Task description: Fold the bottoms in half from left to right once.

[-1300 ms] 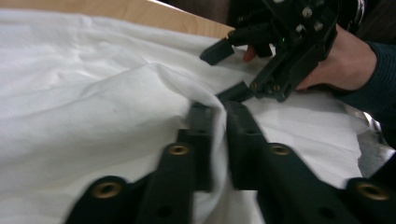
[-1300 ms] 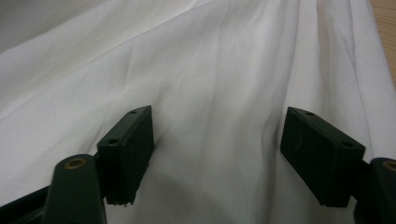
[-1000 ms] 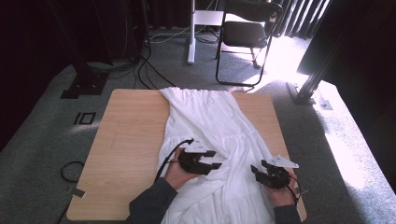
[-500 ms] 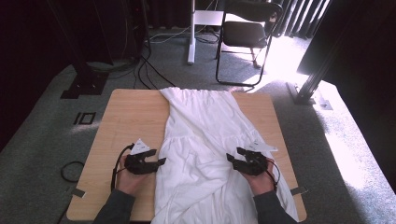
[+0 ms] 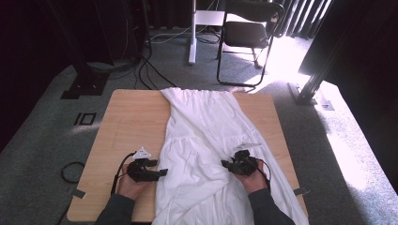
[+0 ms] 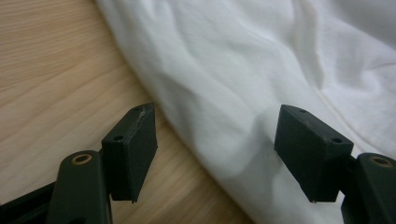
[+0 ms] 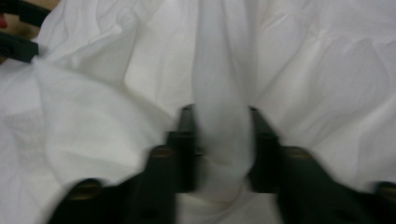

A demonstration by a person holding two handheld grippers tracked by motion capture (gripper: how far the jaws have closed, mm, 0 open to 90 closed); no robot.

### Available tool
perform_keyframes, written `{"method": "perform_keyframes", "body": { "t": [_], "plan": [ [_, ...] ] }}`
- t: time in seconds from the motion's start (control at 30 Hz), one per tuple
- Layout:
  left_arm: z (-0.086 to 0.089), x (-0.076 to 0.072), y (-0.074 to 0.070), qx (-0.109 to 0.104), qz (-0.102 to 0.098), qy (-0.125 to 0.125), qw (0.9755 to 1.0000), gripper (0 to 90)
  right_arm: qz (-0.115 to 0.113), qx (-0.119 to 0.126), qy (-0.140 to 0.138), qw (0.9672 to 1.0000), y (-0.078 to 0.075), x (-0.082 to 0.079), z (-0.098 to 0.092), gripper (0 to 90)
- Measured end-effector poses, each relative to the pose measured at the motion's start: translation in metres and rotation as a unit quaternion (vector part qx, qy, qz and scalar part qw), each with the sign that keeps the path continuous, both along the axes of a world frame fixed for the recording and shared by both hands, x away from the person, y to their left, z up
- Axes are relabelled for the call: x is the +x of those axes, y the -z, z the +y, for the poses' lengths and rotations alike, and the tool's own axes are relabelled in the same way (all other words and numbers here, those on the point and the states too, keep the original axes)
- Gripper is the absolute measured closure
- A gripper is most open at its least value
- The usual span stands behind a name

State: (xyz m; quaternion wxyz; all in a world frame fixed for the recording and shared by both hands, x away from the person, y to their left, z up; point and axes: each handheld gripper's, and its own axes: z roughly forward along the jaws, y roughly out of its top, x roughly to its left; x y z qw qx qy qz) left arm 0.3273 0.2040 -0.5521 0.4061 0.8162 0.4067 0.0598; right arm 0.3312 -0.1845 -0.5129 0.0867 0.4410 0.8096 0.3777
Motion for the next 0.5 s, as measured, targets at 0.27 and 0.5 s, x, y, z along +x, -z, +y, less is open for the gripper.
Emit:
{"method": "perform_keyframes", "body": {
  "t": [0.27, 0.5],
  "plan": [
    [0.003, 0.003, 0.001, -0.021, 0.009, 0.000, 0.9997, 29.8, -0.089, 0.004, 0.020, 0.9958, -0.041, -0.016, -0.016, 87.7],
    [-0.001, 0.003, 0.003, -0.036, 0.010, 0.010, 0.9993, 30.0, -0.161, 0.009, 0.047, 0.9858, -0.088, -0.024, -0.037, 87.7]
  ]
}}
